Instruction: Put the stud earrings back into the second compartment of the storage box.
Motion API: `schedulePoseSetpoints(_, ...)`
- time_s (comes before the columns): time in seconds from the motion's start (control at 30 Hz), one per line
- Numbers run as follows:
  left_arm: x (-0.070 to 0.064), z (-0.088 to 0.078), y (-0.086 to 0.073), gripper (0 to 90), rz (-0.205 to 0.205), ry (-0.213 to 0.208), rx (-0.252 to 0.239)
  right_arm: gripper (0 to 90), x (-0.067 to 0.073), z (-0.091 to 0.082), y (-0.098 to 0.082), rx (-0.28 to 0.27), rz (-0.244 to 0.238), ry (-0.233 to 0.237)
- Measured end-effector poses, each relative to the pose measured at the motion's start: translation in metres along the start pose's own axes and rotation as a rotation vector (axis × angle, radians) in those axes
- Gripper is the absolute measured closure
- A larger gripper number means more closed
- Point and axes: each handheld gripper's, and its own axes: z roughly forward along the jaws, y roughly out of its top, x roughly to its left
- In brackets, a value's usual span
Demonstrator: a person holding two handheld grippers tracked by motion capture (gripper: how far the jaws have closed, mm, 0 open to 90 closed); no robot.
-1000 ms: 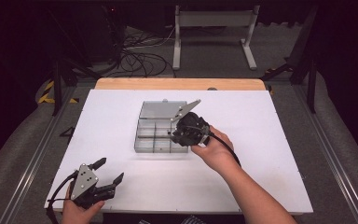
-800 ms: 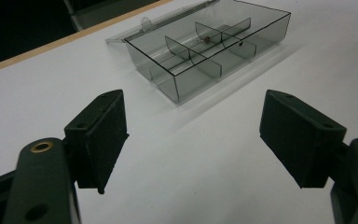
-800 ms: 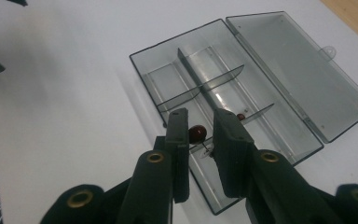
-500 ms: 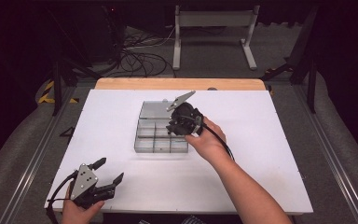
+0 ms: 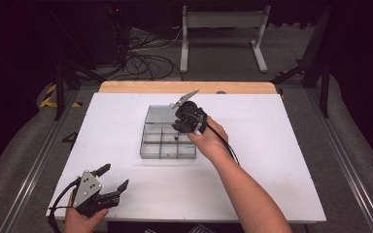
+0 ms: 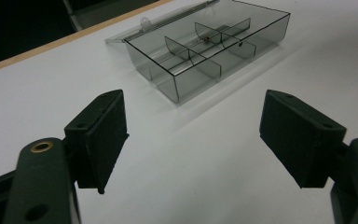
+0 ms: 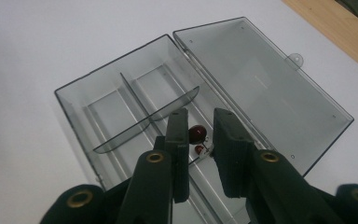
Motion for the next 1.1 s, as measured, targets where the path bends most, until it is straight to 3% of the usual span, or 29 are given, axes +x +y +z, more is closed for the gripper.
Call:
schedulePoseSetpoints(0.67,0.001,0.0,0.0,23.5,-0.005,-0.002,-0.004,76.7,-0.006,0.054,-0.005,0.063,0.059,-0.013)
schedulePoseSetpoints(0.87,0.002,-0.001,0.0,23.5,-0.008,-0.002,-0.004,76.7,-0.006,0.063,-0.008,0.076,0.088,-0.015)
schedulePoseSetpoints(1.1,0.002,0.0,0.0,23.5,-0.005,-0.003,-0.002,76.6,-0.004,0.068,-0.008,0.089,0.086,-0.009)
